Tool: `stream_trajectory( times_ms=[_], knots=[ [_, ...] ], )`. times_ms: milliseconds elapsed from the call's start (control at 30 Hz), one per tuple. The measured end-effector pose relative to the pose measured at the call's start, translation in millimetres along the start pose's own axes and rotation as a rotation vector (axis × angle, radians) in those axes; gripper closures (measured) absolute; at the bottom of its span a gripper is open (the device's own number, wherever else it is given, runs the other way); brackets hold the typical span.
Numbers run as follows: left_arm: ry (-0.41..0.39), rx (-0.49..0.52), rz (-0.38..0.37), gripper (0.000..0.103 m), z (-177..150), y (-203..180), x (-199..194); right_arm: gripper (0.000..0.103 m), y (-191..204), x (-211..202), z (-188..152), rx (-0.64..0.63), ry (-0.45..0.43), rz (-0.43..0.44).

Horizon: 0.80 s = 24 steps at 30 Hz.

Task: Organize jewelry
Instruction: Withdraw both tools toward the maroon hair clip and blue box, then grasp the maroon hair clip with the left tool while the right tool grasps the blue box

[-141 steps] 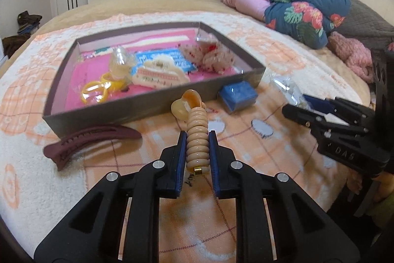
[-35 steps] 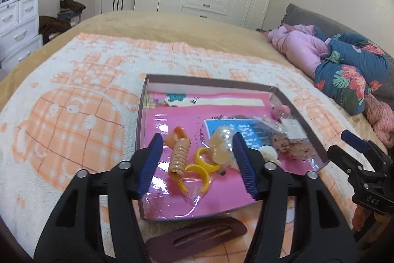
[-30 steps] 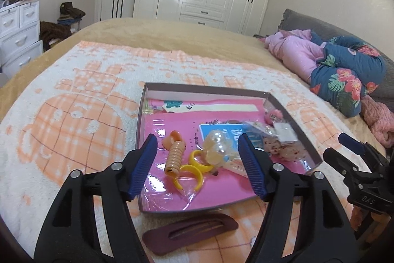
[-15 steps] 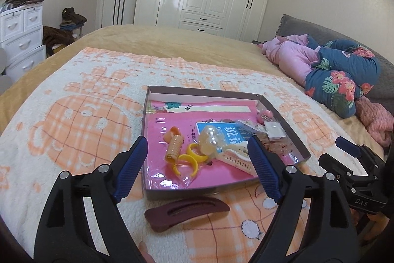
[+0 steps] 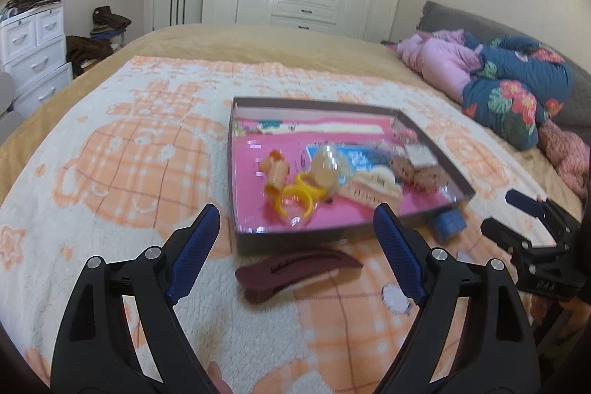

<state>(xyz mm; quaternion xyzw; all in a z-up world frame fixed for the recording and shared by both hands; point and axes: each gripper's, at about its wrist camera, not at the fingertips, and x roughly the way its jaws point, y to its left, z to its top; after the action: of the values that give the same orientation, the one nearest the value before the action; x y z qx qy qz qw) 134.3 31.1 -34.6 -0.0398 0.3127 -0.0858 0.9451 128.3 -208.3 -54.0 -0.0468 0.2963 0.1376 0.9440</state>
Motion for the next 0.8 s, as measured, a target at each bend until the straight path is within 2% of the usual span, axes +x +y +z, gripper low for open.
stream_trajectory(
  times_ms=[67, 400, 633, 667, 733, 800],
  knots=[
    [0.030, 0.023, -0.009, 0.023, -5, -1, 4, 0.015, 1, 4, -4, 0.000, 0.015, 0.001],
    [0.144, 0.115, -0.016, 0.023, -24, -6, 27, 0.015, 2, 11, -11, -0.001, 0.042, 0.006],
    [0.181, 0.229, 0.071, 0.023, -34, -10, 40, 0.015, -1, 16, -11, 0.008, 0.053, 0.011],
    [0.186, 0.248, 0.082, 0.025, -36, -11, 43, 0.015, -1, 17, -12, 0.008, 0.055, 0.009],
    [0.191, 0.276, 0.090, 0.035, -37, -14, 46, 0.015, -1, 21, -12, 0.010, 0.063, 0.010],
    [0.190, 0.297, 0.103, 0.037, -37, -17, 48, 0.015, 0, 25, -13, 0.009, 0.073, 0.001]
  ],
)
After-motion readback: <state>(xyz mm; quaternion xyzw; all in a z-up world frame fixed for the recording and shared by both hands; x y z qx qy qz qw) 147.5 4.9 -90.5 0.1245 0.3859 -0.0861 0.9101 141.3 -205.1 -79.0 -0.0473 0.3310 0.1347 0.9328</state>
